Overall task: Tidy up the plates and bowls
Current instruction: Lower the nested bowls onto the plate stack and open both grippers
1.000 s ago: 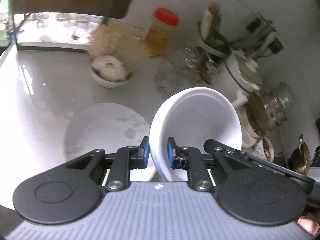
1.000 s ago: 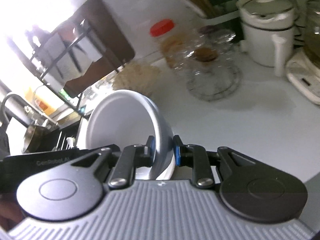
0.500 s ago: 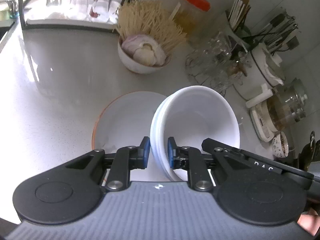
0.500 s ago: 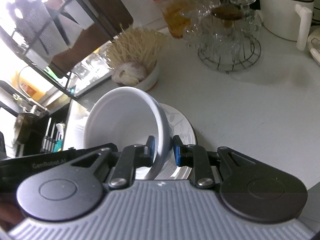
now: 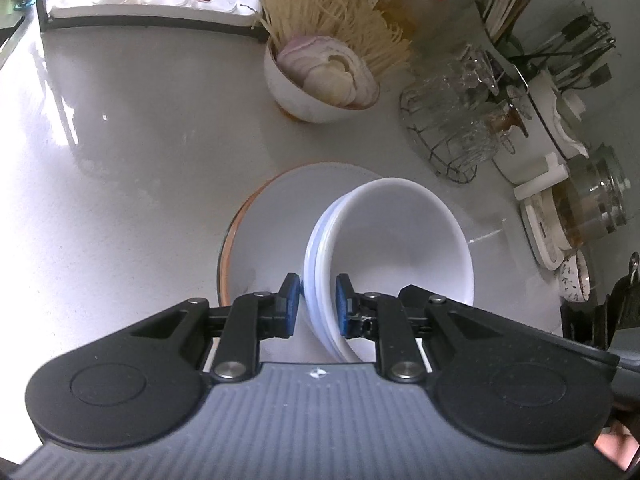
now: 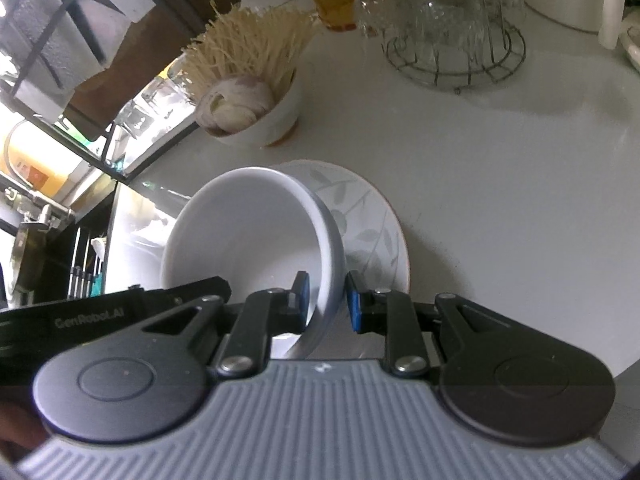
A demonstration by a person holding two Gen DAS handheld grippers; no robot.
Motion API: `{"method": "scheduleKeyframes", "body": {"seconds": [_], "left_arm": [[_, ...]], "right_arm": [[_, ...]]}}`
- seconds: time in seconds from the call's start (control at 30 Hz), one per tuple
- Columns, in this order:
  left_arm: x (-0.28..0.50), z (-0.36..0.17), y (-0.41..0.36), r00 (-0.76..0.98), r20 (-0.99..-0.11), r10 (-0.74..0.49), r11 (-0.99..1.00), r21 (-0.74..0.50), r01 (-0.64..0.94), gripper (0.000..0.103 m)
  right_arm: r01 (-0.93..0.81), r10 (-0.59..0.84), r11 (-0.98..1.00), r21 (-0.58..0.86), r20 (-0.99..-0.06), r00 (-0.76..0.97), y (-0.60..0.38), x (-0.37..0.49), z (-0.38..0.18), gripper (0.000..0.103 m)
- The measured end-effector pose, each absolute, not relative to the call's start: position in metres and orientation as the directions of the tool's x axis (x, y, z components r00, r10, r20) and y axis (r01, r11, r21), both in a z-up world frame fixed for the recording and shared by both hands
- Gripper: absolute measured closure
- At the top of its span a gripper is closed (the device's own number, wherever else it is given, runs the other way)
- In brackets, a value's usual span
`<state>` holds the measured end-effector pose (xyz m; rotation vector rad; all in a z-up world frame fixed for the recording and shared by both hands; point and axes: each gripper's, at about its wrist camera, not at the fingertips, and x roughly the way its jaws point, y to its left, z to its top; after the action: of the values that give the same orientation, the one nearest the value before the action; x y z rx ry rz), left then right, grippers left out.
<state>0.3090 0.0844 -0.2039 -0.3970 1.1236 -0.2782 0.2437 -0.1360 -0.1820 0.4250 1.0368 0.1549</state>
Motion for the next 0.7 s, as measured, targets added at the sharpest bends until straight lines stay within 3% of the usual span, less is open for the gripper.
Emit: {"method": "scheduleKeyframes", "body": {"seconds": [0.33,0.4,0.43,0.7], "left_arm": [[0.306,-0.206,0.079,0.428,-0.822,-0.377,0.91,-0.415,0.005,0.08],[0.302,-0.202,0.081,0.444,-0.819,-0.364,0.913,-0.407,-0.002,0.074],[0.3,-0.199,0.082,0.454,-0.815,-0.36,0.915,-0.403,0.0,0.073],[0.269,-0.15,0.084,0.56,-0.777,-0.289,0.94,-0.34,0.014,0.07]], "right_arm": [[0.079,0.324,0.907,0.413,-0.807,0.494,-0.141,0.244,-0.188,0.077],[0.078,0.322,0.907,0.415,-0.8,0.507,-0.143,0.242,-0.184,0.059],[0.071,0.324,0.906,0.418,-0.791,0.52,-0.144,0.239,-0.18,0.055],[-0.003,0.325,0.916,0.402,-0.734,0.596,-0.158,0.218,-0.139,0.054]]}}
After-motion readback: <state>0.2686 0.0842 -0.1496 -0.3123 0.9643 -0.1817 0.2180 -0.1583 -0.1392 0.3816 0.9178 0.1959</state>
